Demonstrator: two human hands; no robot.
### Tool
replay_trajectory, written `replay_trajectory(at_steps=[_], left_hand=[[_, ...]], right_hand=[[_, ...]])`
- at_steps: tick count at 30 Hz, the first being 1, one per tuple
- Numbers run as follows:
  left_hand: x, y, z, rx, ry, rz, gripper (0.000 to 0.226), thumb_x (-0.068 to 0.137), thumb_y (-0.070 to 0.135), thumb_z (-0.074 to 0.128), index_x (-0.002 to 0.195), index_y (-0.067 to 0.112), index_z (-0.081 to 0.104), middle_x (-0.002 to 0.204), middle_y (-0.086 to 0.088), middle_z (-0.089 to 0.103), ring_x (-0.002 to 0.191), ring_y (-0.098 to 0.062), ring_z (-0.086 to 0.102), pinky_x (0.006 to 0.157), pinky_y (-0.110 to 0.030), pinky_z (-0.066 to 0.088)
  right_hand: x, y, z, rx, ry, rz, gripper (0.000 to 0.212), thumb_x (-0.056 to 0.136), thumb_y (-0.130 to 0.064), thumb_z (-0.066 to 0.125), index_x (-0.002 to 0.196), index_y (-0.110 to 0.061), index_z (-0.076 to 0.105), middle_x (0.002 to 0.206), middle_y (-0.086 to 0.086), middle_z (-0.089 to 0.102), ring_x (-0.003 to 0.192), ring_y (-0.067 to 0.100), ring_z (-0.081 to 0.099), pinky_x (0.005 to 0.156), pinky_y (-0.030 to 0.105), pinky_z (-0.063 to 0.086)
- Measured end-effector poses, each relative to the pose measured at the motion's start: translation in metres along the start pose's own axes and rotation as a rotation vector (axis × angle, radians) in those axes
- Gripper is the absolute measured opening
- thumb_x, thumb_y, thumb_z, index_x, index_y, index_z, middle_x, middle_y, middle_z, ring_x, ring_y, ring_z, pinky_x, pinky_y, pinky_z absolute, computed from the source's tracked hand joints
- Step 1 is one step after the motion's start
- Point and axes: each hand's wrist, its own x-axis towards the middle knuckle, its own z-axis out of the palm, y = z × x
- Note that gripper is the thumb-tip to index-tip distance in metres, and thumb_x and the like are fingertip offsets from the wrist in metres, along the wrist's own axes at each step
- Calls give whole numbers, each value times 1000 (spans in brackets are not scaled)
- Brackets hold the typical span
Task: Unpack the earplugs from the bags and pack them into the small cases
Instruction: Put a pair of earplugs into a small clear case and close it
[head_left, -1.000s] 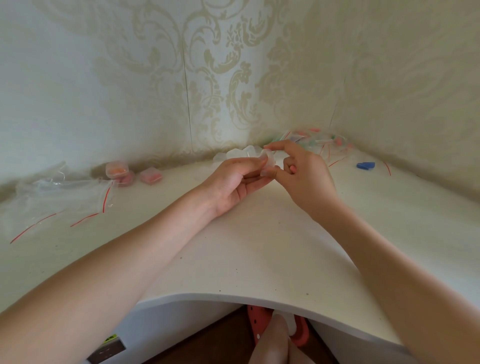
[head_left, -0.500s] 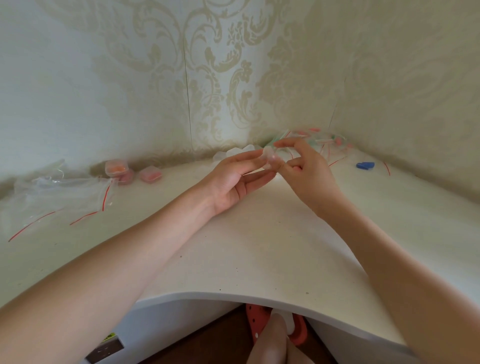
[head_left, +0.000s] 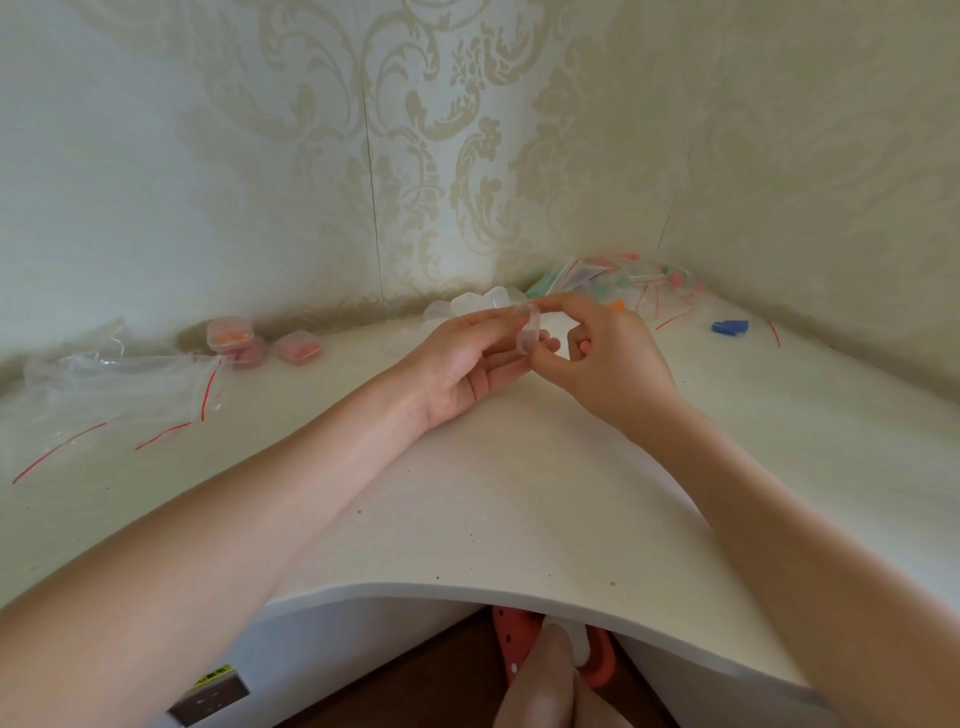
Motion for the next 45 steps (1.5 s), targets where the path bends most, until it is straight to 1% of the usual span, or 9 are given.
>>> replay_trajectory(at_steps=[7,9,15,19,25,30,36,41,45], left_hand=[[1,-1,1,32,-2,41,14,91,7,55,100,1,63,94,-18,67,74,-21,72,65,-24,58],[2,-1,2,34,7,56,14,91,5,54,100,1,63,95,-19,65,72,-21,72,66,-25,58],[-1,-6,5,13,-26,-2,14,92,4,53,100,2,65,91,-14,69,76,-19,71,77,-28,58],[-1,-3,4,-89,-13,-122,22,95,23,51,100,2,57,86,-20,68,70,-22,71,72,-28,59],[0,-1,2,-85,-7,-164,42,95,36,49,120,3,48,90,-21,68,72,-24,72,69,-31,60],[-1,-5,6,-14,4,-124,29,94,29,53,101,2,61,84,-11,67,76,-20,70,79,-33,58],[-1,-2,4,-33,29,-136,36,93,38,53,108,6,58,84,-19,70,68,-21,70,68,-32,60],[-1,-3,6,-12,-1,-125,45,90,38,56,114,0,60,95,-14,69,79,-20,69,80,-34,58],[0,-3,6,-30,14,-96,39,91,31,57,115,0,60,76,-9,67,69,-14,69,79,-30,58]], right_hand=[[-1,-7,1,-67,22,-31,27,82,-29,60,108,-28,67,45,-19,47,48,5,46,57,28,41],[-2,-10,2,-98,18,-48,25,81,-24,60,105,-24,67,43,-7,41,47,11,40,54,31,39],[6,-3,-7,-50,32,1,31,83,-14,55,105,-28,72,44,-8,42,46,10,40,57,30,40],[3,0,-6,46,-56,0,36,87,-25,57,123,-31,61,38,-8,31,42,9,32,59,27,38],[3,-1,-9,-78,-140,-95,44,86,-27,62,130,-29,55,40,-13,43,43,8,41,54,28,36],[6,3,-11,-178,-80,-44,39,87,-47,60,119,-24,63,44,-7,35,45,6,38,51,27,28],[4,1,-10,-171,-120,-98,48,83,-43,66,129,-33,56,44,-11,44,52,-3,47,55,23,33],[4,0,-13,-254,-31,-57,41,81,-51,65,118,-33,64,52,-12,37,51,1,39,50,22,22],[3,-1,-15,-227,-40,-60,34,81,-56,62,108,-36,68,49,-6,35,48,8,37,49,25,20]])
